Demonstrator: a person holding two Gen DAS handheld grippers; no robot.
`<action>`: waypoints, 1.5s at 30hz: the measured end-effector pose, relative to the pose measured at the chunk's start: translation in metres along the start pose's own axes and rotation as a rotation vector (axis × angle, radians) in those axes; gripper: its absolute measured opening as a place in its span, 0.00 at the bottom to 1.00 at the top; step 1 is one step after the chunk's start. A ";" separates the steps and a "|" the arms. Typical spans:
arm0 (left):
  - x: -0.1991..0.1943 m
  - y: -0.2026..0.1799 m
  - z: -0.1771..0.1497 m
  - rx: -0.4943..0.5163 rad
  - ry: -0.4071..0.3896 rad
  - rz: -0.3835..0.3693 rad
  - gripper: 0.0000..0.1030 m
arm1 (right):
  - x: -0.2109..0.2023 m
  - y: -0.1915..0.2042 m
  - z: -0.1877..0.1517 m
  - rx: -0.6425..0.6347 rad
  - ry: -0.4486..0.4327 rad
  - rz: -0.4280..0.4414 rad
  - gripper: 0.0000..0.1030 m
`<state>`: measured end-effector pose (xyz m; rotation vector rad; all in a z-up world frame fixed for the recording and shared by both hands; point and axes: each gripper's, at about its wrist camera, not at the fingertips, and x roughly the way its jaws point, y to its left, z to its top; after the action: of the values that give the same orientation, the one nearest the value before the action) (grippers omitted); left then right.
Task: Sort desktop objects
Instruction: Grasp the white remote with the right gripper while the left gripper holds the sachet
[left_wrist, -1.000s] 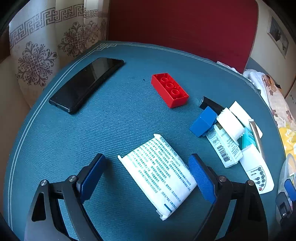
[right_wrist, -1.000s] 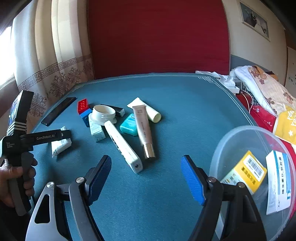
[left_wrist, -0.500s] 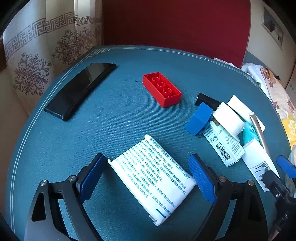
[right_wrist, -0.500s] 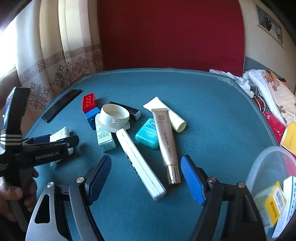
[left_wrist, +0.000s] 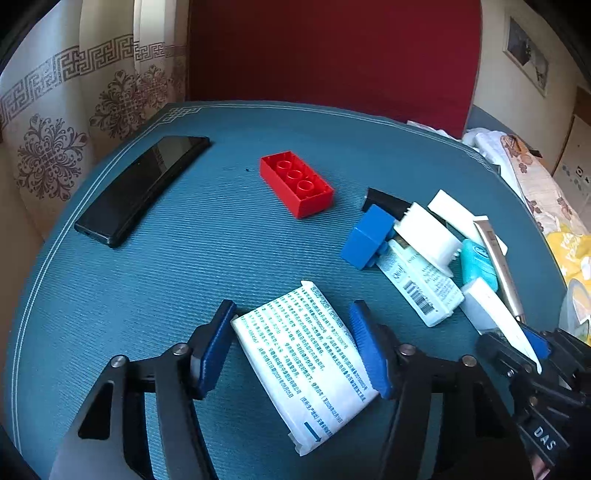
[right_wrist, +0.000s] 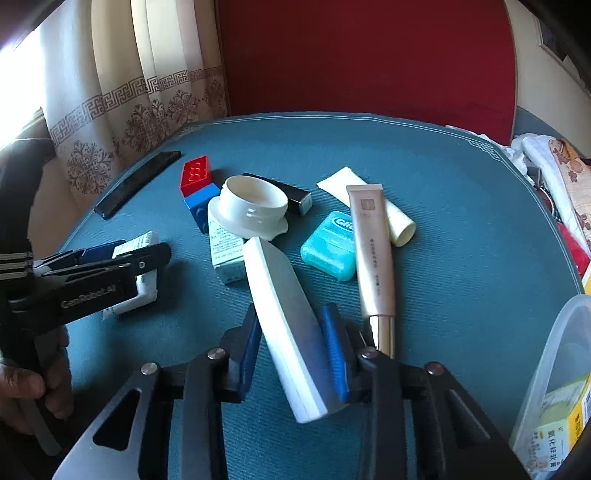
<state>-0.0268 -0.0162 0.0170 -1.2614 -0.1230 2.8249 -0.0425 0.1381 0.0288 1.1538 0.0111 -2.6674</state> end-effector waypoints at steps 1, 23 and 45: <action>-0.001 -0.001 0.000 0.003 0.000 -0.005 0.63 | 0.001 -0.002 0.000 0.010 0.004 0.004 0.34; -0.023 -0.026 -0.009 0.072 -0.078 -0.163 0.58 | -0.020 -0.021 -0.009 0.140 -0.049 0.080 0.17; -0.051 -0.058 -0.018 0.140 -0.117 -0.219 0.58 | -0.078 -0.036 -0.022 0.210 -0.130 0.052 0.17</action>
<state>0.0211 0.0388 0.0480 -0.9894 -0.0621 2.6655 0.0171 0.1913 0.0671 1.0186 -0.3241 -2.7422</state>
